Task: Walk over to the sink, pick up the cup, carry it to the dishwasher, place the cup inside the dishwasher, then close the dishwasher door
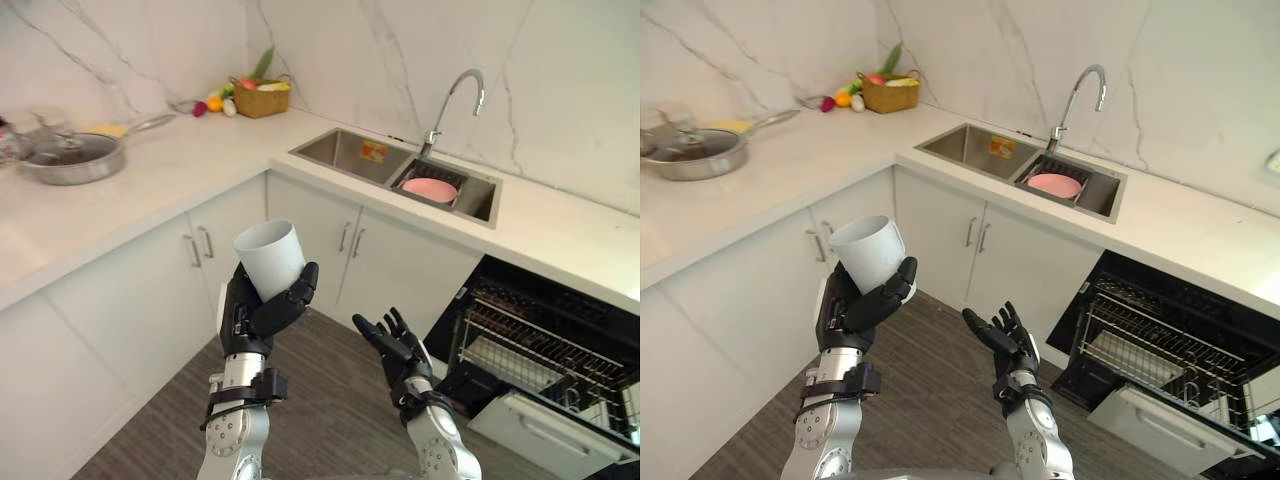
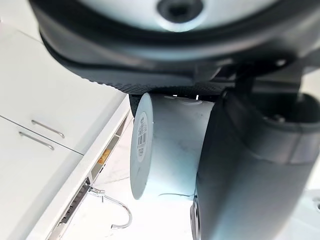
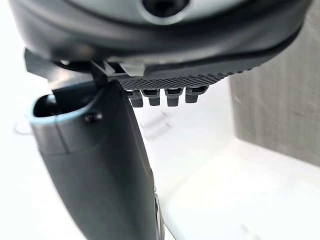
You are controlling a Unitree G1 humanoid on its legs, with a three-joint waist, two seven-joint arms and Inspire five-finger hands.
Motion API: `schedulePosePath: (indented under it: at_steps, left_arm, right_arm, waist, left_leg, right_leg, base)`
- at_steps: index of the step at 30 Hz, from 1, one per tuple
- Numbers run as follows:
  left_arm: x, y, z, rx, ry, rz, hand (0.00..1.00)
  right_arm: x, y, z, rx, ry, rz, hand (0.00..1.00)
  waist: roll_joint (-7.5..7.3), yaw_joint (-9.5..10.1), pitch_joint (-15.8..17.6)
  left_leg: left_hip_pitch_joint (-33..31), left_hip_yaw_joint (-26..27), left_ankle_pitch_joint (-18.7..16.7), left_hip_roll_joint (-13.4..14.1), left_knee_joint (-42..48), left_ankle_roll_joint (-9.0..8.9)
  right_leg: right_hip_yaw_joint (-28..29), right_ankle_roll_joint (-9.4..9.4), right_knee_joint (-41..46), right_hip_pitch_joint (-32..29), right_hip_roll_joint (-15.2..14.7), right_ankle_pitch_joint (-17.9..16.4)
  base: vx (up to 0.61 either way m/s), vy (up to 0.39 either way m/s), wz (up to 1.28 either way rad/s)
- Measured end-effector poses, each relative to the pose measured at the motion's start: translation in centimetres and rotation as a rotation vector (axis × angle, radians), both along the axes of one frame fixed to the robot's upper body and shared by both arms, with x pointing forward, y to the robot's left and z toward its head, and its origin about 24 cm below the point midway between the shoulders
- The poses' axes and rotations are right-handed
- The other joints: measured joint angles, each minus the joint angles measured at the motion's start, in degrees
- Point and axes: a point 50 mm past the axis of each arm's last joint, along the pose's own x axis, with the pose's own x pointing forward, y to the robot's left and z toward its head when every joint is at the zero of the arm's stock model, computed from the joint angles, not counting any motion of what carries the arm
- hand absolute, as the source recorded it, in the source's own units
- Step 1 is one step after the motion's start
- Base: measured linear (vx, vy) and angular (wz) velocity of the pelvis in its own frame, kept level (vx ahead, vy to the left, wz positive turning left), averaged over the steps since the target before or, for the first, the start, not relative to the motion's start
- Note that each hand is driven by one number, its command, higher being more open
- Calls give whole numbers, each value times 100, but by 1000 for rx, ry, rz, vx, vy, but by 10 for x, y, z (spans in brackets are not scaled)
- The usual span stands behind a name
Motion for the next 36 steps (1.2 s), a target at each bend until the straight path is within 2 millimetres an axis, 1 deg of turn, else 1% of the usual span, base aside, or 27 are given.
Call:
schedulePosePath:
  at_steps: [1,2,3,4,6,7,9,10,11,12,13,14,15,16,17,18,19,20,21,22,24,26,30,32,34,35,36]
  left_arm:
    - [0,6,0,30,-5,-6,0]
    - [0,18,-1,58,-5,15,0]
    - [0,24,-1,68,-4,32,0]
    - [-1,32,-6,54,16,72,0]
    - [0,32,-3,30,-9,81,0]
    - [0,30,-2,24,-18,66,0]
    - [1,21,-2,11,-24,28,0]
    - [1,15,-1,4,-31,-7,0]
    - [1,6,-1,-2,-43,-61,0]
    - [0,-3,0,-6,-57,-115,0]
    - [0,-8,2,-3,-68,-142,0]
    - [0,-15,3,18,-83,-190,0]
    - [-1,-21,3,31,-91,-227,0]
    - [-2,-22,3,31,-92,-239,0]
    - [-2,-23,3,32,-96,-250,0]
    - [-3,-23,5,30,-103,-246,0]
    - [-3,-22,7,29,-110,-243,0]
    - [-4,-22,11,27,-126,-240,0]
    - [-5,-21,11,26,-128,-237,0]
    - [-6,-20,10,33,-120,-239,0]
    - [-7,-19,10,33,-117,-236,0]
    - [-8,-19,9,37,-111,-237,0]
    - [-10,-27,10,28,-120,-278,0]
    - [-10,-31,11,23,-124,-301,0]
    - [-9,-29,11,35,-121,-277,0]
    - [-8,-25,11,55,-110,-241,0]
    - [-8,-19,10,67,-94,-186,0]
  right_arm:
    - [5,-8,9,-11,-56,-43,100]
    - [11,-17,19,-22,-115,-84,100]
    - [12,-23,24,-32,-151,-111,100]
    - [12,-39,32,-67,-227,-165,100]
    - [5,-68,51,-129,-353,-297,100]
    - [-1,-79,56,-156,-383,-347,100]
    - [-13,-91,66,-190,-429,-415,100]
    - [-23,-95,72,-206,-454,-443,100]
    - [-34,-97,80,-224,-481,-469,100]
    - [-41,-98,89,-238,-519,-488,100]
    - [-44,-99,94,-247,-545,-503,100]
    - [-47,-99,103,-258,-588,-516,100]
    - [-47,-98,110,-256,-619,-513,100]
    - [-46,-96,112,-251,-633,-507,100]
    - [-44,-91,119,-240,-663,-488,100]
    - [-43,-87,124,-230,-689,-472,100]
    - [-42,-85,126,-226,-698,-466,100]
    - [-43,-83,128,-220,-700,-458,100]
    - [-43,-82,127,-215,-693,-453,100]
    - [-46,-79,123,-202,-657,-446,100]
    - [-48,-76,121,-191,-633,-439,100]
    - [-42,-64,121,-155,-628,-378,100]
    - [-40,-54,123,-149,-625,-293,100]
    - [-37,-52,122,-142,-618,-268,100]
    - [-29,-47,122,-131,-633,-203,100]
    - [-23,-43,122,-123,-647,-150,100]
    - [-15,-38,122,-108,-662,-100,100]
  waist:
    - [-6,-4,0]
    - [-29,31,-1]
    - [-26,35,-21]
    - [212,87,-148]
    - [437,-42,-91]
    - [448,-94,-67]
    - [509,-179,121]
    - [569,-187,163]
    - [619,-170,174]
    - [639,-125,157]
    - [699,-137,147]
    - [709,-167,152]
    - [673,-153,179]
    - [660,-126,187]
    - [661,-116,175]
    - [674,-124,162]
    - [682,-126,153]
    - [716,-117,130]
    - [759,-90,89]
    - [645,-245,12]
    - [542,-294,-16]
    - [523,-209,-25]
    - [480,-224,-62]
    - [461,-194,-72]
    - [481,-39,-70]
    - [523,16,-32]
    - [500,32,-35]
  left_leg:
    - [287,153,-91,36,-138,-181]
    - [620,349,-239,13,-184,-365]
    - [755,458,-328,-2,-177,-442]
    - [895,659,-479,171,-129,-533]
    - [926,752,-467,326,-2,-572]
    - [914,785,-454,394,224,-594]
    - [739,750,-343,745,1590,-597]
    - [387,629,-3,1005,2651,-427]
    - [-120,404,1064,1282,3841,-217]
    - [-601,141,1465,1442,4614,-317]
    - [-886,19,1107,1474,4844,-350]
    - [-1317,-42,569,1402,4872,-275]
    - [-1571,-14,119,1290,4543,-221]
    - [-1626,-23,-56,1227,4214,-199]
    - [-1597,-68,-288,1097,3240,-205]
    - [-1475,-323,-317,858,1972,-204]
    - [-1412,-598,-265,724,1342,-228]
    - [-1316,-1166,266,518,283,-375]
    - [-1223,-1324,578,429,141,-636]
    - [-1160,-1272,579,282,75,-689]
    - [-1111,-1255,486,129,72,-556]
    - [-837,-865,359,73,-40,-466]
    - [-470,-450,120,79,-149,-439]
    - [-365,-70,58,151,-149,-437]
    - [-171,651,23,375,-202,-466]
    - [64,1097,51,453,-368,-496]
    - [305,1531,55,441,-462,-511]
  right_leg:
    - [-418,-85,-1285,147,69,106]
    - [-763,-363,-2320,300,230,741]
    - [-936,-776,-2597,346,315,951]
    - [-1020,-956,-2717,474,569,647]
    - [-871,-943,-2781,476,875,420]
    - [-781,-920,-2773,523,985,241]
    - [-609,-905,-2775,893,1193,-18]
    - [-511,-914,-2781,1051,1303,-155]
    - [-287,-944,-2841,1250,1485,-317]
    - [-64,-964,-3005,1432,1627,-386]
    - [28,-1013,-3029,1457,1674,-402]
    - [270,-1012,-3097,1490,1688,-437]
    - [628,-993,-3222,1619,1679,-433]
    - [832,-969,-3289,1685,1661,-422]
    - [1213,-821,-3383,1781,1603,-357]
    - [1548,-718,-3377,1778,1546,-372]
    - [1736,-660,-3365,1772,1521,-399]
    - [2085,-513,-3257,1662,1520,-483]
    - [2269,-439,-3182,1596,1532,-531]
    - [2427,-371,-3213,1543,1411,-568]
    - [2648,-277,-3355,1514,1233,-527]
    - [2861,-24,-3539,1587,1128,-373]
    - [2918,82,-3729,1726,1120,-310]
    - [2529,147,-3717,1523,1165,-187]
    - [1794,-46,-3953,1347,1180,98]
    - [879,-303,-3629,1240,843,-62]
    - [-45,-389,-3046,1063,347,-109]
  base:
    - [454,-267,-60]
    - [473,-283,-78]
    - [609,-304,-116]
    - [501,-218,-102]
    - [465,-172,-81]
    - [426,-179,-59]
    - [289,-131,-55]
    - [281,-98,-73]
    - [377,-55,-105]
    - [327,-32,-102]
    - [306,45,-103]
    - [389,54,-114]
    - [473,75,-132]
    - [488,105,-160]
    - [392,151,-167]
    - [390,175,-163]
    - [385,225,-160]
    - [322,203,-134]
    - [379,245,-126]
    - [323,225,-82]
    - [248,201,-62]
    - [164,166,-89]
    - [69,73,-67]
    - [-3,49,-100]
    - [-21,25,-180]
    - [-30,17,-214]
    - [-47,-5,-175]
